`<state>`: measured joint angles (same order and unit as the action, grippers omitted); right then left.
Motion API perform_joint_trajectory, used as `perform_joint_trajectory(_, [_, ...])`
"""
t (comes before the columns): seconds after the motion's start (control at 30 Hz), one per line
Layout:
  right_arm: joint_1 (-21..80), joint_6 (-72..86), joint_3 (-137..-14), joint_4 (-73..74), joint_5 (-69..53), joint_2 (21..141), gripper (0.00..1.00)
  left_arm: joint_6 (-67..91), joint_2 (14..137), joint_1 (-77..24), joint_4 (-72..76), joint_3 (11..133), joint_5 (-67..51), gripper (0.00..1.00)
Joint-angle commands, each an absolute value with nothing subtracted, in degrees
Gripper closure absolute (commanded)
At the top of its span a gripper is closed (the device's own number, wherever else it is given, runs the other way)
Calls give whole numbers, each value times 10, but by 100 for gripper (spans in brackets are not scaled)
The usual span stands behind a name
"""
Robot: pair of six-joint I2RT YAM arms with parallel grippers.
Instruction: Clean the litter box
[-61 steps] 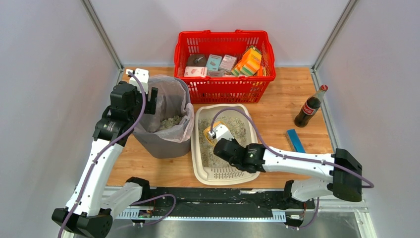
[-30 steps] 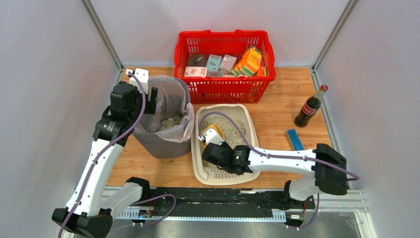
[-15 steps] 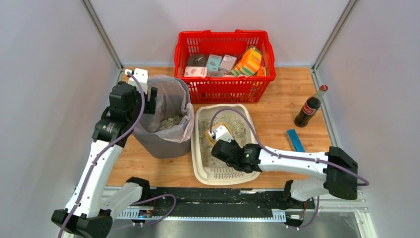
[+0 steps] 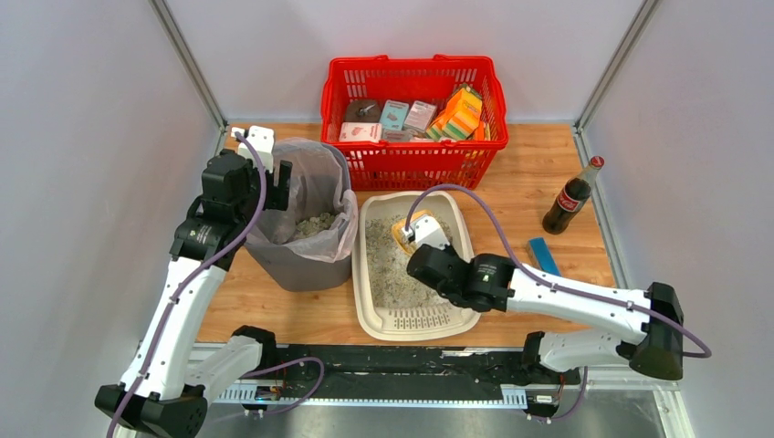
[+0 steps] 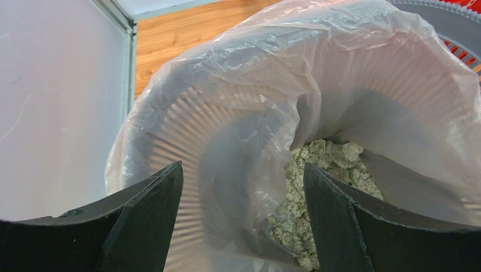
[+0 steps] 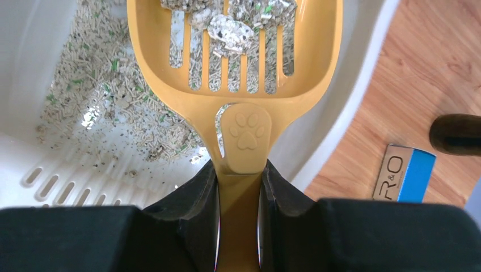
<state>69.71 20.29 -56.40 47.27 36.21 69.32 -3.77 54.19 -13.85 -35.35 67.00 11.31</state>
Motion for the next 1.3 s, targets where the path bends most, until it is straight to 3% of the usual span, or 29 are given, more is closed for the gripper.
perform_joint_trajectory(0.0, [682,185,-640,539,350,654,100,-22,546,-140,-338,671,87,16])
perform_joint_trajectory(0.5, [682,122,-860,627,299,673,100,-15,526,-133,-338,674,136,15])
perform_joint_trajectory(0.73, [682,105,-944,658,270,714,100,32,528,-12,-346,685,80,11])
perform_joint_trajectory(1.27, [683,103,-932,642,282,688,100,14,500,-4,-333,681,97,14])
